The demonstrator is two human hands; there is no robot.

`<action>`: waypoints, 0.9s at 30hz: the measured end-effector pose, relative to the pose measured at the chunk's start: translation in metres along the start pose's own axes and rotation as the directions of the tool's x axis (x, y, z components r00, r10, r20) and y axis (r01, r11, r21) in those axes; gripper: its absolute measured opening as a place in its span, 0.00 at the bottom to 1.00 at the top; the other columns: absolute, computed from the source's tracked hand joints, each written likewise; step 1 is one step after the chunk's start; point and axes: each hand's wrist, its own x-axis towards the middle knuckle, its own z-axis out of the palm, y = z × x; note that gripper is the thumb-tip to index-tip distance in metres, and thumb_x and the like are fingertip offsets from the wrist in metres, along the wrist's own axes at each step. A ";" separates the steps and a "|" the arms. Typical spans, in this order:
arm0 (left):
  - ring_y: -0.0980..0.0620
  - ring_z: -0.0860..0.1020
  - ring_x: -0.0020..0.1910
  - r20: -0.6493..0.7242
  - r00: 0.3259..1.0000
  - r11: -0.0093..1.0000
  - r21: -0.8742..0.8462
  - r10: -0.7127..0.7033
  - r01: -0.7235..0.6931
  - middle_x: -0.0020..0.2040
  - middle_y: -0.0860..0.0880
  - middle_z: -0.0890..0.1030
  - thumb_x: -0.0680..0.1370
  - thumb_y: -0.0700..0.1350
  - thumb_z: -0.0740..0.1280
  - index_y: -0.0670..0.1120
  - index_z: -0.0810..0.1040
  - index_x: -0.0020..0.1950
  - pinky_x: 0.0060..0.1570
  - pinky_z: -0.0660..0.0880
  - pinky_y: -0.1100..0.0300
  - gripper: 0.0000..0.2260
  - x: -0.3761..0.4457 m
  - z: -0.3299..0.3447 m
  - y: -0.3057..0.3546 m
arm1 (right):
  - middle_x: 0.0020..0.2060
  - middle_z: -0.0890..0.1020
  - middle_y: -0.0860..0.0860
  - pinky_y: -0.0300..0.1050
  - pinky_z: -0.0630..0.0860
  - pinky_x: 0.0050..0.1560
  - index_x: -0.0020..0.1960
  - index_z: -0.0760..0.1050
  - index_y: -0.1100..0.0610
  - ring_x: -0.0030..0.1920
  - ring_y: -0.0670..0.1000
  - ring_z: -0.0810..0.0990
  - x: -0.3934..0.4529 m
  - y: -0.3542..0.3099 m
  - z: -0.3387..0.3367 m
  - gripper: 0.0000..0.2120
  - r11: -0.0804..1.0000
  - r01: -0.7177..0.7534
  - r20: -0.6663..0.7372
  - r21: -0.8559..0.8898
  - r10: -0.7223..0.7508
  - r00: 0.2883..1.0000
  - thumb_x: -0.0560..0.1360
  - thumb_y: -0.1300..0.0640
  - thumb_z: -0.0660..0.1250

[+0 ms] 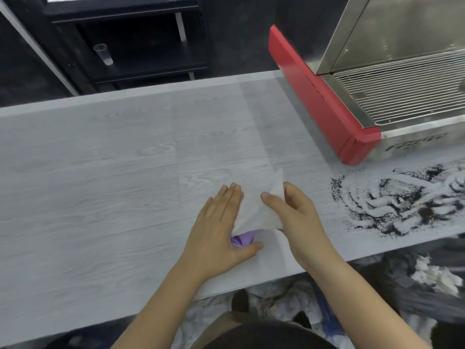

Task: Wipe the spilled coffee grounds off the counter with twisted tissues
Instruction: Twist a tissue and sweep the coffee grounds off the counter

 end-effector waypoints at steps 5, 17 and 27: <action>0.58 0.45 0.80 -0.030 0.996 0.997 0.002 -0.083 0.083 0.81 0.55 0.49 0.69 0.74 0.64 0.49 0.46 0.81 0.78 0.49 0.48 0.52 0.006 -0.011 -0.014 | 0.46 0.85 0.53 0.46 0.81 0.44 0.52 0.79 0.58 0.46 0.49 0.84 -0.002 -0.027 -0.018 0.07 0.960 -0.112 -0.016 0.257 0.120 0.993 0.77 0.63 0.64; 0.47 0.72 0.71 0.097 0.989 0.101 -0.989 -0.109 0.108 0.75 0.49 0.69 0.64 0.58 0.79 0.58 0.59 0.78 0.72 0.68 0.45 0.47 0.021 -0.055 0.052 | 0.57 0.83 0.53 0.40 0.82 0.44 0.66 0.75 0.57 0.53 0.49 0.83 -0.004 -0.051 -0.079 0.19 0.920 -0.188 0.237 0.343 0.109 0.965 0.75 0.61 0.63; 0.47 0.81 0.58 0.399 0.898 -0.311 -0.843 0.186 0.438 0.65 0.41 0.78 0.70 0.40 0.75 0.42 0.72 0.72 0.53 0.80 0.56 0.31 0.065 0.008 0.098 | 0.47 0.86 0.52 0.41 0.83 0.41 0.52 0.83 0.54 0.46 0.48 0.85 -0.007 -0.047 -0.127 0.13 0.924 -0.173 0.194 0.342 0.110 0.975 0.72 0.64 0.64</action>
